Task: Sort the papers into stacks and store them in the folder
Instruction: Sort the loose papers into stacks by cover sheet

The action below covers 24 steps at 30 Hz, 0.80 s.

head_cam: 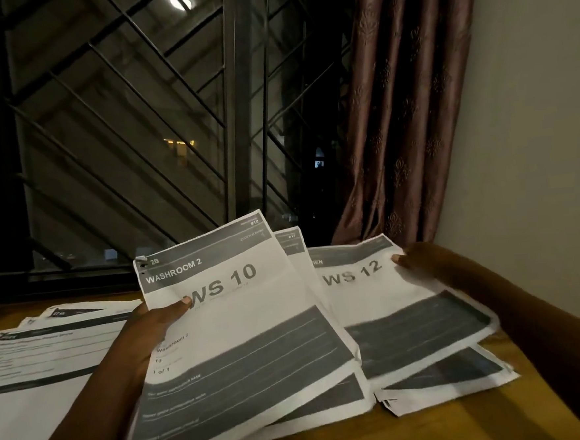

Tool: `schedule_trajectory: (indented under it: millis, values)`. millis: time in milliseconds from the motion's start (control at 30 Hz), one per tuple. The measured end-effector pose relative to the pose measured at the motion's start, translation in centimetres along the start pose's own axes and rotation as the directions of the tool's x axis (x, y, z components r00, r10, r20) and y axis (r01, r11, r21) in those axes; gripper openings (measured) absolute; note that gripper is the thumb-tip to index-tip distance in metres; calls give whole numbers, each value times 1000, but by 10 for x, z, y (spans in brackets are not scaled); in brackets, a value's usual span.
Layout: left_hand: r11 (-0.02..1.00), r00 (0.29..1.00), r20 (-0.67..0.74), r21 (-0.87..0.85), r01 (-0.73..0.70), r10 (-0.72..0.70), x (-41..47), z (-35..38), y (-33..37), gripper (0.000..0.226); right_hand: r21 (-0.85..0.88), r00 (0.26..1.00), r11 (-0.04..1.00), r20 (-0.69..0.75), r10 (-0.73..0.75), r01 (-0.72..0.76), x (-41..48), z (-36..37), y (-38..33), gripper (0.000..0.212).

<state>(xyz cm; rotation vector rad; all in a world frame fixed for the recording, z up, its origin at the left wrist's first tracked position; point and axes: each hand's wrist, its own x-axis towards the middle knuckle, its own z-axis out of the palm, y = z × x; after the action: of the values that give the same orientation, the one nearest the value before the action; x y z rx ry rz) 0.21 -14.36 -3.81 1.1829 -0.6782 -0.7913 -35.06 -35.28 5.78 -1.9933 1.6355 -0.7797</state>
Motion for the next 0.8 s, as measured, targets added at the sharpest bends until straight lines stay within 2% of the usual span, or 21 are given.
schedule_trajectory:
  millis: [67,133,200,333,467,567,633,667,700,733,767,800]
  values:
    - [1000,1000,5,-1,6,-6,0,1,0,29,-234,997,972,73,35,-17,8,-3,17,43]
    - [1000,1000,16,-5,20,-20,-1,2,0,32,-288,985,958,166,55,-5,11,3,33,45]
    - [1000,999,26,-5,30,-30,-2,4,1,28,-315,979,948,181,99,-38,16,10,46,54]
    - [998,997,66,-33,52,-50,-4,7,0,19,-484,993,874,118,29,32,26,22,59,55]
    - [999,998,53,-33,40,-38,-1,3,0,23,-604,981,796,129,142,-36,35,42,72,50]
    - [999,998,60,-32,29,-27,0,3,-2,36,-612,1000,790,-6,9,-11,46,54,79,62]
    - [999,997,69,-43,24,-21,-1,5,-3,32,-531,976,840,-100,-192,111,38,59,63,53]
    - [999,997,71,-50,19,-16,-2,6,-2,31,-387,955,892,-81,-284,233,29,62,50,54]
    - [998,998,66,-60,19,-15,-3,6,-2,33,-107,957,951,34,-289,291,9,64,29,57]
    - [997,998,60,-76,18,-13,-3,6,-3,39,192,929,951,235,-286,245,-7,70,11,62]
    - [996,999,53,-93,11,-6,-4,6,-3,45,369,856,919,421,-301,141,-25,73,-5,68]
    - [994,999,44,-107,6,-2,-3,6,-3,49,468,786,882,522,-330,60,-37,78,-16,70]
